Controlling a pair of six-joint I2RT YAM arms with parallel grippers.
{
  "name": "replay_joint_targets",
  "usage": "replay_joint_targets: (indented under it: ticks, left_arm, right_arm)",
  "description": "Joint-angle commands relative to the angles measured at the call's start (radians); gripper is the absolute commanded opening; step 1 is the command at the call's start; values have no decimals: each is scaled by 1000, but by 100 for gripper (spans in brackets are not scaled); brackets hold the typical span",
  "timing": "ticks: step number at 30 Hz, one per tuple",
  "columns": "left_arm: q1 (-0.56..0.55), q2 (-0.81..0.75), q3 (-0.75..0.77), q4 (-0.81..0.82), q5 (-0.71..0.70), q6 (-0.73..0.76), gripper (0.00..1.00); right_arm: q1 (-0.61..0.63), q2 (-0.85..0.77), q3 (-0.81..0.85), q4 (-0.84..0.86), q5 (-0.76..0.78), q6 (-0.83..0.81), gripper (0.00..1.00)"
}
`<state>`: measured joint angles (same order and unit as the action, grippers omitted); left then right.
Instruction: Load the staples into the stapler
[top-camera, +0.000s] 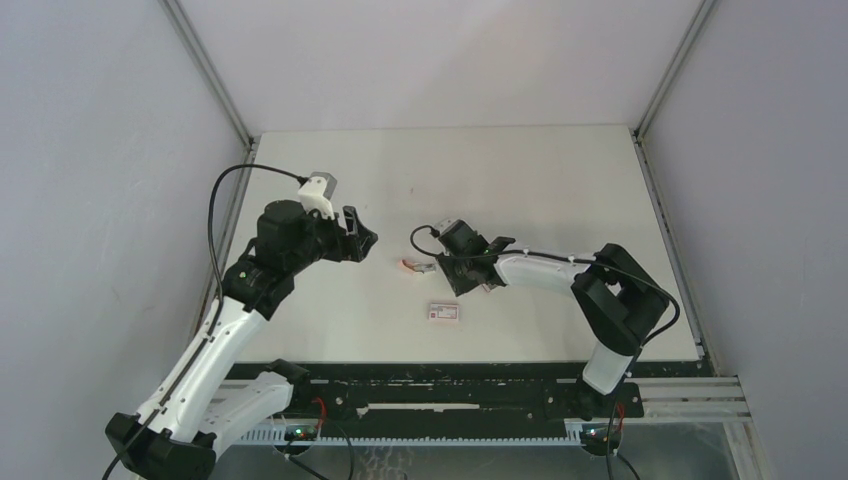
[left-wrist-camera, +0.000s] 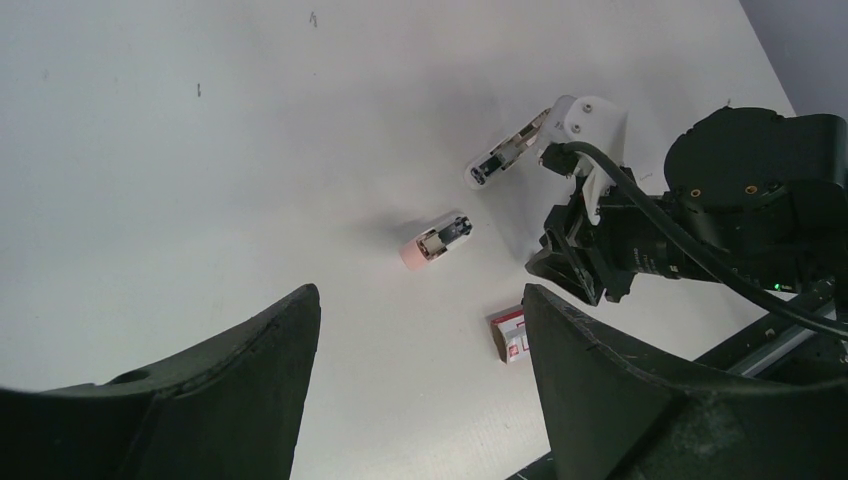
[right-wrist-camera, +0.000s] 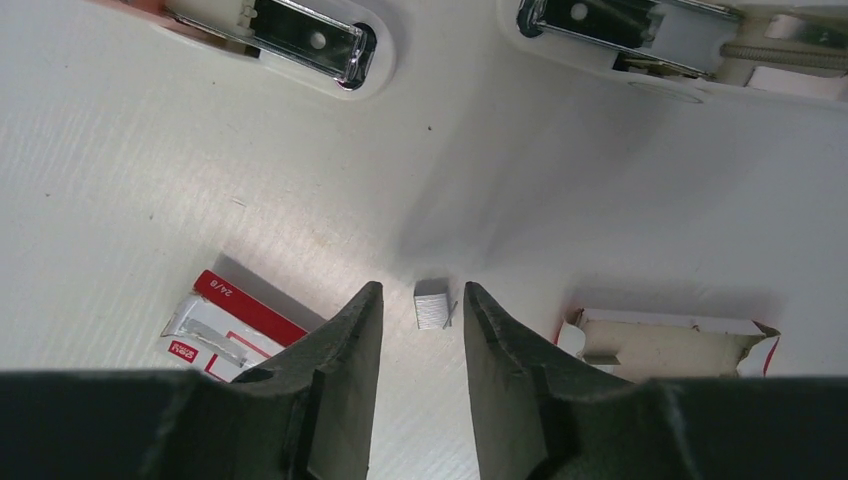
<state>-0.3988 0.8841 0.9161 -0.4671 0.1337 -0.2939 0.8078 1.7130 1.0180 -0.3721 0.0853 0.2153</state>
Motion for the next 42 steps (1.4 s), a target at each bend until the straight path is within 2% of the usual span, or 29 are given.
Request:
replay_joint_targets:
  ticks: [1, 15, 28, 33, 42]
  left_arm:
    - [5, 3, -14, 21, -2, 24, 78]
    - [5, 0, -13, 21, -2, 24, 78]
    - [5, -6, -14, 21, -6, 25, 78]
    - [5, -7, -15, 21, -5, 25, 78]
    - [5, -10, -16, 21, 0, 21, 78]
  right_arm:
    - [7, 13, 46, -8, -6, -36, 33]
    - [10, 46, 48, -20, -1, -44, 21]
    - [8, -22, 48, -50, 53, 6, 0]
    - [4, -38, 48, -71, 107, 12, 0]
    - [30, 25, 95, -155, 338, 29, 0]
